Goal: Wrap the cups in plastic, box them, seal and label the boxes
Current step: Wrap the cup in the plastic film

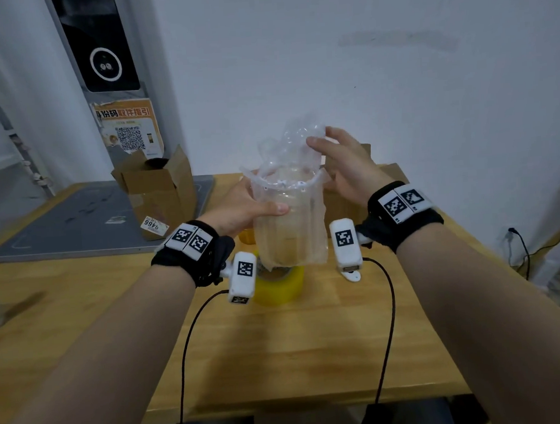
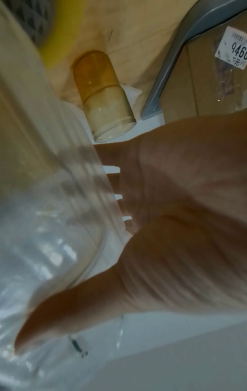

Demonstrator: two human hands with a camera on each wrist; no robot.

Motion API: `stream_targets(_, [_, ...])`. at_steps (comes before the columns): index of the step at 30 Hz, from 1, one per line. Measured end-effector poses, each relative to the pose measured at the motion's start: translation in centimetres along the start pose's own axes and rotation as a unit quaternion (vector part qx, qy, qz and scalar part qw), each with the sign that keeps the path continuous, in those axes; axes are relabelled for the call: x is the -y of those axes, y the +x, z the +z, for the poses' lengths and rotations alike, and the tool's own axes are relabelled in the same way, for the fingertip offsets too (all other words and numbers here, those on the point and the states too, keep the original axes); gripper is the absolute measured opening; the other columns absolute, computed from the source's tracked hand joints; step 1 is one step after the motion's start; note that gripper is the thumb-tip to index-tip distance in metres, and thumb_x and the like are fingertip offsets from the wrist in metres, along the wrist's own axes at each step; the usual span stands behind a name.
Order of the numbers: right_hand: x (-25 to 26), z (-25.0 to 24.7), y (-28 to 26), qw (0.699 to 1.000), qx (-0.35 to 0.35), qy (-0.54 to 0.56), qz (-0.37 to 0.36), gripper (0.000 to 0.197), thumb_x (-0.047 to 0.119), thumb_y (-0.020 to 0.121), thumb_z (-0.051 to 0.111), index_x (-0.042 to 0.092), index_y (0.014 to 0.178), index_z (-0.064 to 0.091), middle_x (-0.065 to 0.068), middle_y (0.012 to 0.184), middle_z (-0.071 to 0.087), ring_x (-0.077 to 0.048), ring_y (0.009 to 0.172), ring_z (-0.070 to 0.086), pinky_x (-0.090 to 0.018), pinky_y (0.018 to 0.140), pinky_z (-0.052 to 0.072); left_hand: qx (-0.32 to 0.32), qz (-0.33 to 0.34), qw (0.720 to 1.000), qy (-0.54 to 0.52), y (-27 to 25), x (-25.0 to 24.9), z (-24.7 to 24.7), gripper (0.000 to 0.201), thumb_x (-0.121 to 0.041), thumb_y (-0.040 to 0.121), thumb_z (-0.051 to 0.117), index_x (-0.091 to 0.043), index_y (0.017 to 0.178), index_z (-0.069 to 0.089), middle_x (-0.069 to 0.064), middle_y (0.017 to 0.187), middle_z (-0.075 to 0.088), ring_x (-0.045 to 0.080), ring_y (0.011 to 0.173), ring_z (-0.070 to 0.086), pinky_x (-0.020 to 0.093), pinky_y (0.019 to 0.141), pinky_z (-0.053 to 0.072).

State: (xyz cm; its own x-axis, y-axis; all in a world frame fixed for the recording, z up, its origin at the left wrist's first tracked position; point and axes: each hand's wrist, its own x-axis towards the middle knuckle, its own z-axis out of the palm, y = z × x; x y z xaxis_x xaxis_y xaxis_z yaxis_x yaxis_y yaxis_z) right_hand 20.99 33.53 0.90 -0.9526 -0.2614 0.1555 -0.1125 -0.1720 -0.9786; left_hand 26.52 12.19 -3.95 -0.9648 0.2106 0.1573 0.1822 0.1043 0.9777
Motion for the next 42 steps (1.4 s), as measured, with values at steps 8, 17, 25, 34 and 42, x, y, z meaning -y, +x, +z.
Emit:
stream_targets(8, [-0.3, 1.0, -0.4, 0.953, 0.067, -0.264, -0.136, 0.037, 0.037, 0.082, 0.085, 0.037, 0.116, 0.070, 0.016, 0.125, 0.066, -0.006, 0.115, 0.064, -0.034, 0.102, 0.052, -0.091, -0.059, 0.993, 0.045, 0.6, 2.0, -0.3, 0.090, -0.034, 0.065, 0.097, -0.030, 0.141, 0.050, -0.004, 0.127, 0.069, 0.019, 0.113, 0.069, 0.050, 0.087, 0.062])
stream_targets(17, [0.2, 1.6, 0.8, 0.880, 0.057, -0.457, -0.112, 0.049, 0.031, 0.078, 0.089, 0.025, 0.118, 0.062, 0.007, 0.101, 0.061, -0.008, 0.076, 0.058, -0.021, 0.060, 0.041, -0.086, -0.050, 0.991, 0.090, 0.9, 3.1, 0.1, 0.111, -0.045, 0.048, 0.101, -0.041, 0.146, 0.047, -0.007, 0.131, 0.067, 0.013, 0.120, 0.065, 0.043, 0.098, 0.057])
stream_targets(25, [-0.3, 3.8, 0.3, 0.832, 0.111, -0.543, -0.041, 0.059, 0.068, 0.102, 0.031, 0.030, 0.103, 0.077, 0.004, 0.120, 0.073, -0.022, 0.117, 0.063, -0.039, 0.102, 0.044, -0.133, -0.058, 0.989, 0.036, 0.6, 4.2, -0.4, 0.094, -0.042, 0.050, 0.100, -0.023, 0.132, 0.056, -0.002, 0.120, 0.074, 0.020, 0.109, 0.072, 0.050, 0.089, 0.061])
stream_targets(34, [-1.4, 4.4, 0.1, 0.735, 0.156, -0.660, 0.020, 0.090, 0.080, 0.096, 0.009, 0.018, 0.132, 0.062, -0.005, 0.149, 0.053, -0.032, 0.149, 0.030, -0.056, 0.111, 0.025, -0.137, -0.006, 0.989, 0.061, 0.6, 3.9, 0.4, 0.085, -0.030, 0.061, 0.100, -0.051, 0.126, 0.050, 0.002, 0.133, 0.063, 0.019, 0.121, 0.064, 0.038, 0.089, 0.059])
stream_targets(42, [-1.9, 0.9, 0.3, 0.911, 0.081, -0.401, -0.046, 0.038, 0.050, 0.088, 0.077, 0.024, 0.114, 0.064, 0.004, 0.111, 0.068, -0.010, 0.100, 0.064, -0.030, 0.079, 0.051, -0.139, -0.065, 0.988, -0.026, 0.4, 3.3, -0.2, 0.053, -0.035, 0.088, 0.080, -0.033, 0.135, 0.055, 0.000, 0.127, 0.071, 0.025, 0.110, 0.072, 0.058, 0.087, 0.060])
